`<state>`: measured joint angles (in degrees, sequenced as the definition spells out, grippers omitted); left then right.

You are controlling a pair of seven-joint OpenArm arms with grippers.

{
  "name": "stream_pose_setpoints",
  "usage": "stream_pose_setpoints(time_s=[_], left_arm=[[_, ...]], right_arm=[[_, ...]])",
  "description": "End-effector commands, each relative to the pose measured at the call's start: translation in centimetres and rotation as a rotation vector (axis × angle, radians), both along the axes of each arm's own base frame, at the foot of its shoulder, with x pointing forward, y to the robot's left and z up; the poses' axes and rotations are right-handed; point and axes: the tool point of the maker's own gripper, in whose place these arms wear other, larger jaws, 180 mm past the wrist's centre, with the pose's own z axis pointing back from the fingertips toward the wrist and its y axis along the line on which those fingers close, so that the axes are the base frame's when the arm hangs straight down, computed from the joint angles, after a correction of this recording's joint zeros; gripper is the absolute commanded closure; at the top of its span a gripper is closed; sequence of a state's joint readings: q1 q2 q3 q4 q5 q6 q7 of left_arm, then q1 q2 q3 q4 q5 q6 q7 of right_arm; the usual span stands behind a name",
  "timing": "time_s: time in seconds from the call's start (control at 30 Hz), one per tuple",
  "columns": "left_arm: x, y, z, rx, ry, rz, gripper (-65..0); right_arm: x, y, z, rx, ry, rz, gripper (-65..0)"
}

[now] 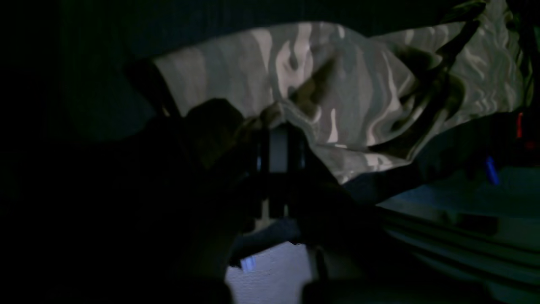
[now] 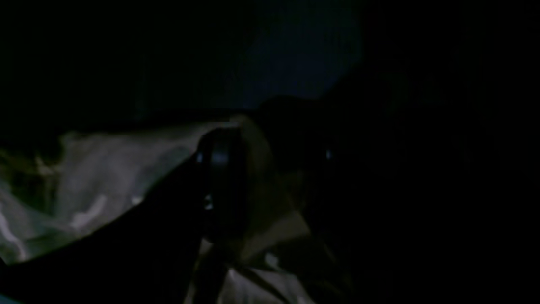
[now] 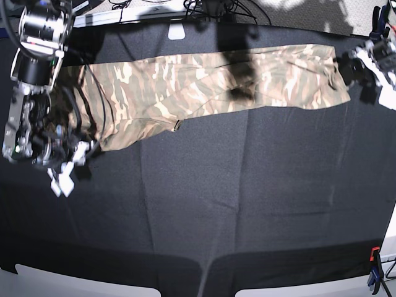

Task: Layout the t-shirt on the table in an organized manner, then fold the t-shirt properly

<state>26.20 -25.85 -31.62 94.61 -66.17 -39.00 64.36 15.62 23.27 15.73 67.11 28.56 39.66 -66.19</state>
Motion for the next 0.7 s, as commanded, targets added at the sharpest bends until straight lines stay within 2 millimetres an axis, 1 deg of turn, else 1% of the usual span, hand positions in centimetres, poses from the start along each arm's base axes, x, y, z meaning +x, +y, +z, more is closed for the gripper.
stream_pose_setpoints(time_s=[0.0, 0.1, 0.13, 0.17, 0.2, 0.27, 0.33, 0.47, 0.57, 0.67], left_arm=[[0.4, 0.3, 1.0, -0.004, -0.035, 0.006, 0.0], [0.1, 0.4, 0.8, -0.003, -0.026, 0.006, 0.0], [0.1, 0.4, 0.9, -0.004, -0.028, 0.008, 0.0], [0.1, 0.3, 0.9, -0.005, -0.028, 0.008, 0.0], [0.2, 0.4, 0.9, -0.005, -0.029, 0.008, 0.0], [0.2, 0.4, 0.9, -0.005, -0.031, 0.01, 0.0], [0.2, 0.4, 0.9, -0.005, -0.031, 0.01, 0.0], [0.2, 0.4, 0.9, -0.005, -0.031, 0.01, 0.0], [0.2, 0.4, 0.9, -0.005, -0.031, 0.01, 0.0], [0.2, 0.4, 0.9, -0.005, -0.031, 0.01, 0.0]], right_arm=[[1.3, -0.7, 1.7, -0.011, -0.059, 0.0, -24.0], [1.3, -0.8, 1.7, -0.018, -0.056, 0.0, -23.9], [1.4, -0.6, 1.8, -0.007, -0.061, 0.0, -22.9], [1.5, -0.3, 2.0, 0.012, -0.069, 0.001, -20.1], [1.7, 0.1, 2.2, 0.041, -0.081, 0.001, -14.9], [2.0, 1.1, 2.9, 0.106, -0.108, 0.002, -1.1], [2.3, 1.9, 3.5, 0.163, -0.131, 0.004, 0.0], [2.4, 2.1, 3.7, 0.178, -0.138, 0.004, 0.0], [2.7, 1.8, 4.2, 0.172, -0.147, 0.003, 0.0], [3.7, 1.0, 5.5, 0.153, -0.177, 0.001, 0.0]])
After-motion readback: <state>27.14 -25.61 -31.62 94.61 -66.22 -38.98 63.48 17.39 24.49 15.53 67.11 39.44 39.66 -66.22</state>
